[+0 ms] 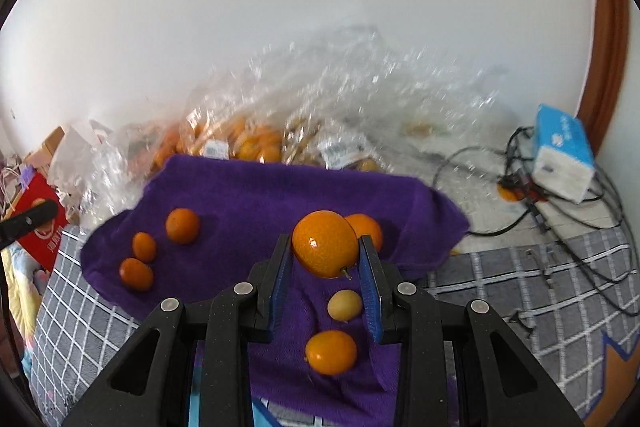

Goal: Organize fruits
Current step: 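Carry both held fruits with both grippers onto the purple towel, then lower the fruits onto the towel and open both grippers, then move both grippers back toward the red and yellow fruits on the blue cloth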

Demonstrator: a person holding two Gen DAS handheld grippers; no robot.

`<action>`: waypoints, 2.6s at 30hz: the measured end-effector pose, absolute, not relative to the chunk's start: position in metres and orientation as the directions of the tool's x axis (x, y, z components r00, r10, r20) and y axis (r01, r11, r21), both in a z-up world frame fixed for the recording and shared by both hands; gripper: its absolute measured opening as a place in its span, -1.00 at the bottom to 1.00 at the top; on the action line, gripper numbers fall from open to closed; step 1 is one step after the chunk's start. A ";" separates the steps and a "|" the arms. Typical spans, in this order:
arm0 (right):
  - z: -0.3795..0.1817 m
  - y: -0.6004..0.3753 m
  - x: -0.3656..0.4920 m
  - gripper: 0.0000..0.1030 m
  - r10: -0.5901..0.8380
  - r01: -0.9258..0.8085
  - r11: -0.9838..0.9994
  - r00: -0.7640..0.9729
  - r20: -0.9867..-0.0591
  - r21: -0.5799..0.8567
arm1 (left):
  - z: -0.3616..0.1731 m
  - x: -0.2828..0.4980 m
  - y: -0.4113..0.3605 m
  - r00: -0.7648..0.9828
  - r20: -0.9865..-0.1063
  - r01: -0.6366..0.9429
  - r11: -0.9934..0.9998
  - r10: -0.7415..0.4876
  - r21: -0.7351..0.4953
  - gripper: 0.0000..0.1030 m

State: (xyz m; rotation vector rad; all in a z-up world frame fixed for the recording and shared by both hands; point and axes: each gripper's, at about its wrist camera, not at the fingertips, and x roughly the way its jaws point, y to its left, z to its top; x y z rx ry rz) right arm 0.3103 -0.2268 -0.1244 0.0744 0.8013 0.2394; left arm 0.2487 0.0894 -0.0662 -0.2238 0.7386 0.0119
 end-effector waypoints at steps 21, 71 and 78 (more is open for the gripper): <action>-0.175 -0.199 0.334 -0.31 0.242 -0.244 0.962 0.571 -0.784 0.119 | -0.126 0.301 0.053 0.640 -0.750 -0.004 0.975 -0.169 -0.224 -0.19; -0.091 -0.187 0.175 -0.19 0.169 -0.177 0.982 0.722 -0.671 0.057 | -0.092 0.169 0.077 0.706 -0.706 -0.049 0.991 -0.057 -0.128 -0.04; -0.112 -0.177 0.163 -0.19 0.175 -0.180 0.981 0.698 -0.694 0.067 | -0.115 0.151 0.101 0.687 -0.724 -0.079 0.984 -0.062 -0.160 -0.05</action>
